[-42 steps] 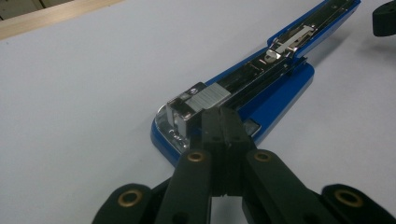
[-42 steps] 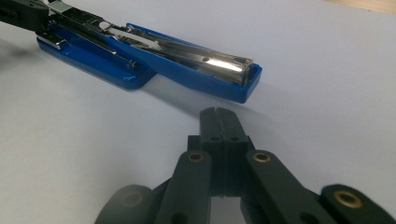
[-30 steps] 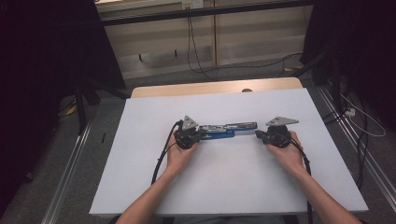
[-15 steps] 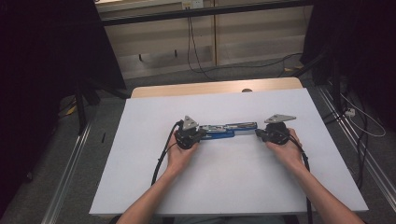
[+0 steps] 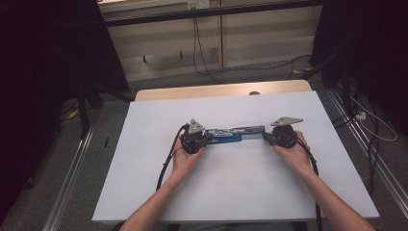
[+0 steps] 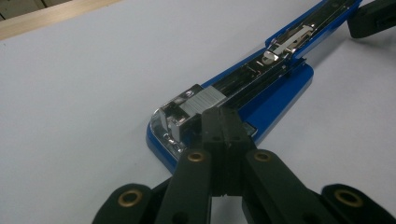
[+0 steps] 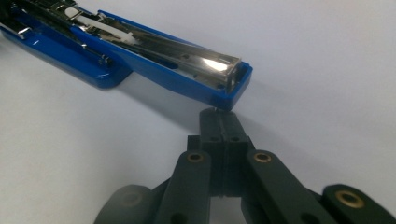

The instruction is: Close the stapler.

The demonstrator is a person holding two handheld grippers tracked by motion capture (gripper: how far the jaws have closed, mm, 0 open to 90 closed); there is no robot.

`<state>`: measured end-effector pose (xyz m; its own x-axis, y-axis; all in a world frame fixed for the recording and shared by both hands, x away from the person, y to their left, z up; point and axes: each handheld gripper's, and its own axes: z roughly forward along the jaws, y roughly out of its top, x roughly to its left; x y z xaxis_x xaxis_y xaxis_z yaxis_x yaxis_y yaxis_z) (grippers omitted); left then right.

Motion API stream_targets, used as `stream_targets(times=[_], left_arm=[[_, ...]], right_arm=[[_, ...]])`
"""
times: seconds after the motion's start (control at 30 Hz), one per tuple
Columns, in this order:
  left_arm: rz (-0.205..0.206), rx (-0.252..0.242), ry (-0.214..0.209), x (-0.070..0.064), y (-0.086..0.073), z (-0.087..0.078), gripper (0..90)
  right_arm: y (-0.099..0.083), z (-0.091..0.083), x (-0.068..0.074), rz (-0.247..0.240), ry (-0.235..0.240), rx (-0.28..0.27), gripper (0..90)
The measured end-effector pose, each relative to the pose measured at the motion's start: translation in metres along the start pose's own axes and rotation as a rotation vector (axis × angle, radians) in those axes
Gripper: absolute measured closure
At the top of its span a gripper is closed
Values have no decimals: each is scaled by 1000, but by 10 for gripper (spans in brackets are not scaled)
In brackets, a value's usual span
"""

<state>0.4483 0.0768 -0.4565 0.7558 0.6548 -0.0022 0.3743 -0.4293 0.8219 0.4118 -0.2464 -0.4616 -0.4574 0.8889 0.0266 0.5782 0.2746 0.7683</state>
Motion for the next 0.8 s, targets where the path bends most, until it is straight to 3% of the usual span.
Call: stream_targets(times=[0.8], left_arm=[[-7, -6, -7, 0, -1, 0, 900]], right_arm=[[2, 3, -1, 4, 7, -29, 899]])
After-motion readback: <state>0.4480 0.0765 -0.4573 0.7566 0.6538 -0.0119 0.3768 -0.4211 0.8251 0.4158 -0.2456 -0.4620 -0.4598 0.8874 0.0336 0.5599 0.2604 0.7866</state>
